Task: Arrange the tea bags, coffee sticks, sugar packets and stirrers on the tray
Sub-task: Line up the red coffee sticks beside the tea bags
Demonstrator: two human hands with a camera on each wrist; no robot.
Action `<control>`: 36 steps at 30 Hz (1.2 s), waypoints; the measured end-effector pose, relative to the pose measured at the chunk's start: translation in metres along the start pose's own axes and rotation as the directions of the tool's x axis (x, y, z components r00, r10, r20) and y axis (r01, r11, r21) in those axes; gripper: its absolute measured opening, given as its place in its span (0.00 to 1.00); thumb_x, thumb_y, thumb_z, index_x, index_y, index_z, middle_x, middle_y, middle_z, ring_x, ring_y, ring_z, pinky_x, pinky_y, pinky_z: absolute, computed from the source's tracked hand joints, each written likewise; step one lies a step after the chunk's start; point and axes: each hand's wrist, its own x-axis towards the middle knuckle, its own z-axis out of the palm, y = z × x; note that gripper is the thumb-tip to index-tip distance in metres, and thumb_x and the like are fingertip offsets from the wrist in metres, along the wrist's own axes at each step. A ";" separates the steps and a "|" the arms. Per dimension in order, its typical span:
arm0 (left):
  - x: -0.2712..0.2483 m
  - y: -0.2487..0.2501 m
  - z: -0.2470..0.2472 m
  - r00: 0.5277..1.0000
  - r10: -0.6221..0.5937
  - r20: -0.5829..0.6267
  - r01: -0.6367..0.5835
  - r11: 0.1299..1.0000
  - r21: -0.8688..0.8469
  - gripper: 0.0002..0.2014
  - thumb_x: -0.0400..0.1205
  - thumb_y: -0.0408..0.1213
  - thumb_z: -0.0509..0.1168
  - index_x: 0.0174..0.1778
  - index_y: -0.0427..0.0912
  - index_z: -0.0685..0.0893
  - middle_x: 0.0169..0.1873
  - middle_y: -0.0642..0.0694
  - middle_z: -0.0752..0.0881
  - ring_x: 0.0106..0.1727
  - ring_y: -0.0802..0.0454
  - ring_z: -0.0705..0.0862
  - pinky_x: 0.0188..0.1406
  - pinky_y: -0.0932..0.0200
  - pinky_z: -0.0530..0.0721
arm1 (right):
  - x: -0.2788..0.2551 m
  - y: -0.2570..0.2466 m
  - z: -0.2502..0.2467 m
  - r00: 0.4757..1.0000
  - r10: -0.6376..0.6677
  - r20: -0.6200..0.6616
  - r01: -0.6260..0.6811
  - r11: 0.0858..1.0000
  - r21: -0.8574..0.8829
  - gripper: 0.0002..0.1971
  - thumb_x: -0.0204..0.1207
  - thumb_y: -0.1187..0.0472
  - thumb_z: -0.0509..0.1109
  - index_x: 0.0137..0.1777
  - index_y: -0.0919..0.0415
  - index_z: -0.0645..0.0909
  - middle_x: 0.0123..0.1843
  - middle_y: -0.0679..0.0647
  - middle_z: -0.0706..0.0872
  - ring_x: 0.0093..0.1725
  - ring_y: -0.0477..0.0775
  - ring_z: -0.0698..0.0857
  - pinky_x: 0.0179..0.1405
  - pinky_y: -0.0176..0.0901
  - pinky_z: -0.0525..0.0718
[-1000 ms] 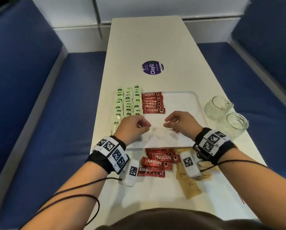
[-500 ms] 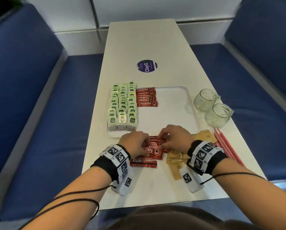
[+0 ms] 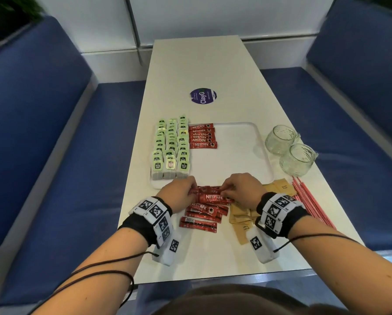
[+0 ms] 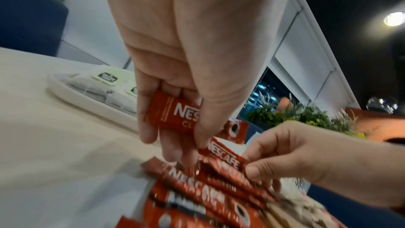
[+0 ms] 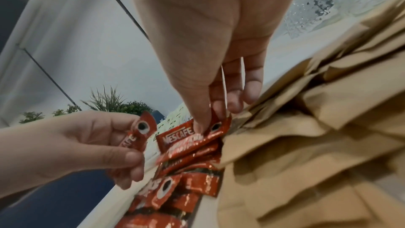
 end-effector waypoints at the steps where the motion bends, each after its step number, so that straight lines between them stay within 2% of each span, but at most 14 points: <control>1: -0.001 -0.001 -0.003 1.000 -0.023 -0.013 0.022 0.995 -0.099 0.06 0.85 0.35 0.61 0.56 0.42 0.78 0.50 0.42 0.87 0.48 0.45 0.86 0.47 0.49 0.86 | -0.001 0.001 -0.002 1.000 0.001 -0.020 0.000 1.000 0.023 0.07 0.76 0.52 0.74 0.50 0.50 0.89 0.45 0.43 0.86 0.47 0.45 0.82 0.48 0.41 0.80; 4: -0.003 -0.002 -0.012 0.987 -0.138 -0.079 0.104 0.937 -0.335 0.07 0.86 0.31 0.56 0.54 0.42 0.78 0.48 0.42 0.88 0.49 0.47 0.86 0.43 0.58 0.81 | -0.001 0.001 -0.006 0.999 0.010 -0.051 -0.006 0.996 0.092 0.07 0.77 0.53 0.73 0.50 0.52 0.90 0.43 0.42 0.84 0.46 0.45 0.81 0.45 0.39 0.75; 7: -0.003 -0.005 -0.016 0.972 -0.181 -0.148 0.099 0.892 -0.441 0.08 0.85 0.38 0.64 0.57 0.41 0.81 0.52 0.44 0.88 0.53 0.47 0.85 0.50 0.55 0.80 | 0.002 0.001 -0.011 0.999 0.020 -0.045 -0.014 0.990 0.142 0.07 0.79 0.54 0.71 0.50 0.53 0.89 0.44 0.44 0.86 0.45 0.44 0.81 0.42 0.37 0.73; 10: 0.001 -0.003 -0.013 0.975 -0.183 -0.127 0.084 0.827 -0.555 0.14 0.79 0.48 0.73 0.56 0.46 0.83 0.44 0.52 0.87 0.43 0.55 0.84 0.39 0.60 0.77 | 0.007 -0.001 -0.016 1.000 -0.002 -0.011 0.004 0.986 0.168 0.06 0.79 0.54 0.71 0.50 0.53 0.89 0.48 0.46 0.88 0.48 0.46 0.82 0.45 0.38 0.76; 13: 0.008 0.002 -0.011 0.977 -0.166 -0.136 0.055 0.806 -0.589 0.10 0.79 0.47 0.74 0.46 0.45 0.86 0.34 0.55 0.86 0.32 0.58 0.81 0.30 0.62 0.75 | 0.011 -0.005 -0.023 1.000 -0.031 0.004 0.030 0.982 0.188 0.06 0.78 0.55 0.71 0.49 0.53 0.89 0.48 0.48 0.89 0.50 0.48 0.83 0.51 0.43 0.79; 15: 0.014 0.005 -0.014 0.971 -0.167 -0.170 0.031 0.796 -0.604 0.10 0.80 0.45 0.73 0.40 0.42 0.88 0.29 0.53 0.86 0.29 0.56 0.79 0.31 0.61 0.75 | 0.016 -0.009 -0.028 0.999 -0.047 0.000 0.046 0.976 0.211 0.07 0.77 0.53 0.72 0.48 0.54 0.89 0.46 0.48 0.89 0.47 0.48 0.83 0.49 0.42 0.79; 19: 0.022 0.010 -0.021 0.968 -0.164 -0.188 0.019 0.799 -0.602 0.10 0.79 0.45 0.72 0.35 0.44 0.89 0.20 0.57 0.82 0.26 0.55 0.77 0.32 0.59 0.74 | 0.027 -0.020 -0.036 0.996 -0.087 0.028 0.070 0.921 0.384 0.10 0.74 0.48 0.75 0.49 0.53 0.88 0.41 0.50 0.90 0.38 0.45 0.86 0.45 0.44 0.84; 22: 0.031 0.011 -0.026 0.969 -0.177 -0.171 0.022 0.754 -0.657 0.09 0.80 0.42 0.72 0.39 0.40 0.89 0.25 0.55 0.86 0.26 0.54 0.77 0.28 0.61 0.74 | 0.041 -0.027 -0.040 0.991 -0.120 0.065 0.085 0.916 0.392 0.10 0.76 0.50 0.75 0.47 0.57 0.88 0.38 0.50 0.90 0.35 0.43 0.86 0.42 0.41 0.85; 24: 0.038 0.008 -0.031 0.961 -0.224 -0.161 0.046 0.706 -0.707 0.08 0.80 0.40 0.72 0.39 0.41 0.89 0.31 0.50 0.90 0.27 0.52 0.77 0.29 0.60 0.76 | 0.049 -0.027 -0.043 0.995 -0.082 0.053 0.052 0.905 0.423 0.11 0.76 0.51 0.75 0.45 0.60 0.87 0.34 0.49 0.89 0.32 0.43 0.85 0.38 0.39 0.84; 25: 0.043 0.006 -0.034 0.956 -0.252 -0.153 0.061 0.676 -0.734 0.08 0.80 0.40 0.72 0.38 0.41 0.89 0.31 0.50 0.89 0.28 0.52 0.77 0.30 0.58 0.77 | 0.054 -0.026 -0.046 0.998 -0.044 0.033 0.024 0.888 0.460 0.13 0.75 0.51 0.76 0.45 0.62 0.88 0.33 0.50 0.89 0.31 0.43 0.85 0.36 0.37 0.84; 28: 0.056 0.001 -0.043 0.941 -0.317 -0.120 0.111 0.624 -0.773 0.09 0.80 0.41 0.72 0.39 0.39 0.89 0.25 0.51 0.83 0.26 0.52 0.74 0.27 0.61 0.76 | 0.066 -0.014 -0.053 0.997 0.073 -0.014 -0.050 0.793 0.607 0.13 0.72 0.55 0.79 0.46 0.67 0.88 0.35 0.56 0.90 0.29 0.47 0.85 0.34 0.36 0.86; 31: 0.069 -0.005 -0.047 0.948 -0.299 -0.109 0.104 0.616 -0.781 0.09 0.80 0.44 0.72 0.41 0.42 0.87 0.35 0.46 0.88 0.29 0.50 0.77 0.28 0.59 0.78 | 0.080 -0.005 -0.056 0.995 0.096 0.019 -0.082 0.705 0.705 0.10 0.77 0.62 0.74 0.51 0.70 0.87 0.40 0.60 0.91 0.31 0.49 0.86 0.37 0.38 0.87; 34: 0.079 -0.011 -0.055 0.936 -0.321 -0.145 0.106 0.649 -0.753 0.13 0.84 0.50 0.66 0.51 0.44 0.84 0.45 0.47 0.90 0.35 0.50 0.82 0.37 0.54 0.84 | 0.094 0.007 -0.052 0.986 0.155 0.057 -0.153 0.729 0.668 0.07 0.80 0.64 0.70 0.49 0.67 0.88 0.40 0.60 0.91 0.32 0.50 0.86 0.38 0.41 0.87; 36: 0.087 -0.016 -0.064 0.912 -0.363 -0.190 0.089 0.629 -0.773 0.11 0.87 0.46 0.58 0.56 0.43 0.80 0.47 0.45 0.89 0.35 0.51 0.81 0.37 0.54 0.81 | 0.104 0.016 -0.048 0.973 0.220 0.070 -0.218 0.778 0.590 0.07 0.79 0.62 0.72 0.45 0.65 0.88 0.37 0.61 0.89 0.31 0.53 0.84 0.39 0.45 0.85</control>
